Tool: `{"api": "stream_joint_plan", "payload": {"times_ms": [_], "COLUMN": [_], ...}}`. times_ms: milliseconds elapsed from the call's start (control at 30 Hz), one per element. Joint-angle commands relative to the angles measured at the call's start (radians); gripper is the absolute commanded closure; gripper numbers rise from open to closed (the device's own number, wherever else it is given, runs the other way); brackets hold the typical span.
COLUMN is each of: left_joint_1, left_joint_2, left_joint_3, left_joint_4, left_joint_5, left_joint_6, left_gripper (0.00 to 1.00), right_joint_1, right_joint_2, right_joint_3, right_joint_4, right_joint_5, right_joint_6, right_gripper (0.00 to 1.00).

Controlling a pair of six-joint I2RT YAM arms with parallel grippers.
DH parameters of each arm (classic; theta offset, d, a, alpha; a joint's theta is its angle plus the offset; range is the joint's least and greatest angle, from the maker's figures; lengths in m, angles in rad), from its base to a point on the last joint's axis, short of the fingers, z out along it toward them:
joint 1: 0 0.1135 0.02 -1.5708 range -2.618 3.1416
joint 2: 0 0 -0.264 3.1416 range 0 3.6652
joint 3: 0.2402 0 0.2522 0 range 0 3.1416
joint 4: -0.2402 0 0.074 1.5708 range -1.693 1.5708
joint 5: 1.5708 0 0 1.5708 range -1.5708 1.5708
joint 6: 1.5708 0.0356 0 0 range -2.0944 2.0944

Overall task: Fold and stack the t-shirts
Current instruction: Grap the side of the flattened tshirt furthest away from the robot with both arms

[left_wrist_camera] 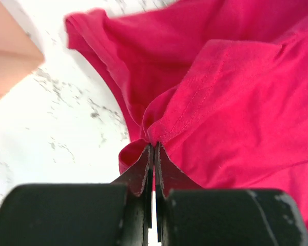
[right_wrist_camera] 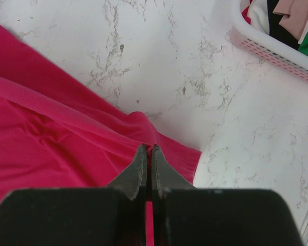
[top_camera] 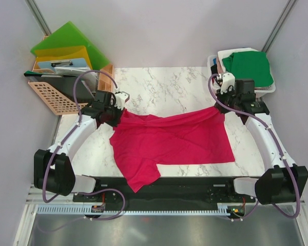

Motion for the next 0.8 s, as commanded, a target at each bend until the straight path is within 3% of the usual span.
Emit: {"api": "stream_joint_plan", "payload": {"times_ms": [0,400,767], "left_joint_1": [-0.004,-0.004,-0.004], "left_joint_2": [-0.044,-0.038,0.106], "left_joint_3": [0.063,0.073,0.183], "left_joint_4": [0.1,0.109,0.18], "left_joint_5": [-0.077,-0.055,-0.109], "left_joint_6": [0.038,0.03,0.053], "left_gripper": [0.98,0.98,0.98], "right_joint_1": [-0.003,-0.001,-0.004], "right_joint_2": [-0.037,-0.123,-0.026], "right_joint_3": [-0.02,-0.033,-0.033], "right_joint_4": [0.013,-0.064,0.031], "right_joint_5": [-0.003,0.021,0.077], "right_joint_6": [-0.016,-0.074,-0.075], "right_gripper": [1.0,1.0,1.0]}}
